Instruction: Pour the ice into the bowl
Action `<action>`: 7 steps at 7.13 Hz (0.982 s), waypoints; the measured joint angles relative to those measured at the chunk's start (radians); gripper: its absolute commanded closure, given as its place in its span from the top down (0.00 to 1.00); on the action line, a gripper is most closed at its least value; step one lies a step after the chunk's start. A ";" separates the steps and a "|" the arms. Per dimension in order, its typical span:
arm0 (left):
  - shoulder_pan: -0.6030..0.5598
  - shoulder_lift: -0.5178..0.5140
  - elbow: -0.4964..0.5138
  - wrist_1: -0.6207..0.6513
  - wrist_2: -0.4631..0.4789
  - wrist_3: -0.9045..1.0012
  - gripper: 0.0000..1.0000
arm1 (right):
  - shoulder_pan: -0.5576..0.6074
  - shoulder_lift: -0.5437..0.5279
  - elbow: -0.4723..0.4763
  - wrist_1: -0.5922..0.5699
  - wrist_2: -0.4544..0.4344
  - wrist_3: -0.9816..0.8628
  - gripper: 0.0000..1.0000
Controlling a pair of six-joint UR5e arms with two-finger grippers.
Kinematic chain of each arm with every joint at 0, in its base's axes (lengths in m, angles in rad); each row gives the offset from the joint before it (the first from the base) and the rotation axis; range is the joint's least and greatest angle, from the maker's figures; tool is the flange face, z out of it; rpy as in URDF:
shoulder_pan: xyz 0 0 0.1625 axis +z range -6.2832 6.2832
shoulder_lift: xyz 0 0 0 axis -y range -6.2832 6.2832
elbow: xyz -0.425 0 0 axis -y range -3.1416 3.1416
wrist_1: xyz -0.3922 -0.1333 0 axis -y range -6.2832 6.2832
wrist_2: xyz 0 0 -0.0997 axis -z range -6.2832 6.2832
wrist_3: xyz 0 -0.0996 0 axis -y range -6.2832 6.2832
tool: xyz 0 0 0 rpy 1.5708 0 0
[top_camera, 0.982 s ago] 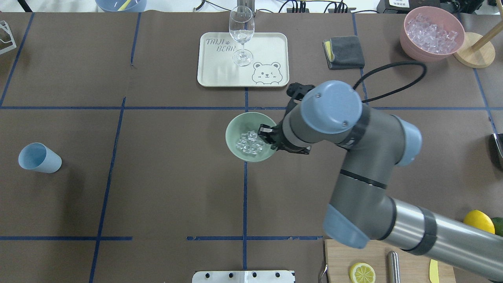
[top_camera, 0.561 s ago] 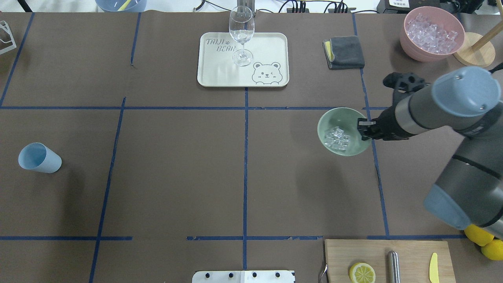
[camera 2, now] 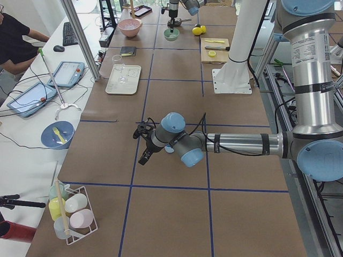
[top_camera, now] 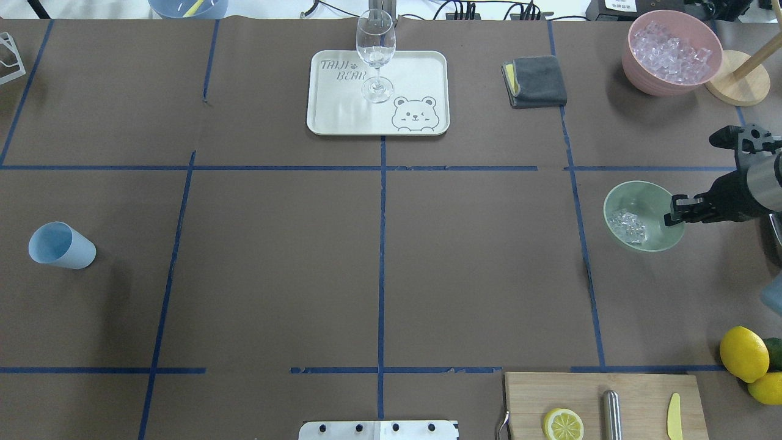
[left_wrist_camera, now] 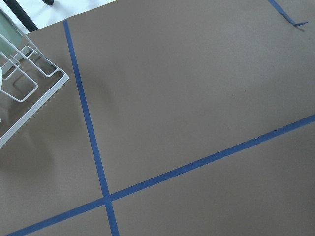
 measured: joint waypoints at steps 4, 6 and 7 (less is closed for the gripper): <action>-0.001 0.000 -0.010 0.000 0.004 -0.001 1.00 | 0.026 -0.022 -0.181 0.244 0.050 -0.020 0.00; -0.001 0.000 -0.011 0.000 0.006 -0.001 1.00 | 0.026 -0.017 -0.187 0.268 0.051 -0.014 0.00; -0.001 0.000 -0.011 0.000 0.006 -0.001 1.00 | 0.025 -0.015 -0.187 0.272 0.050 -0.011 0.00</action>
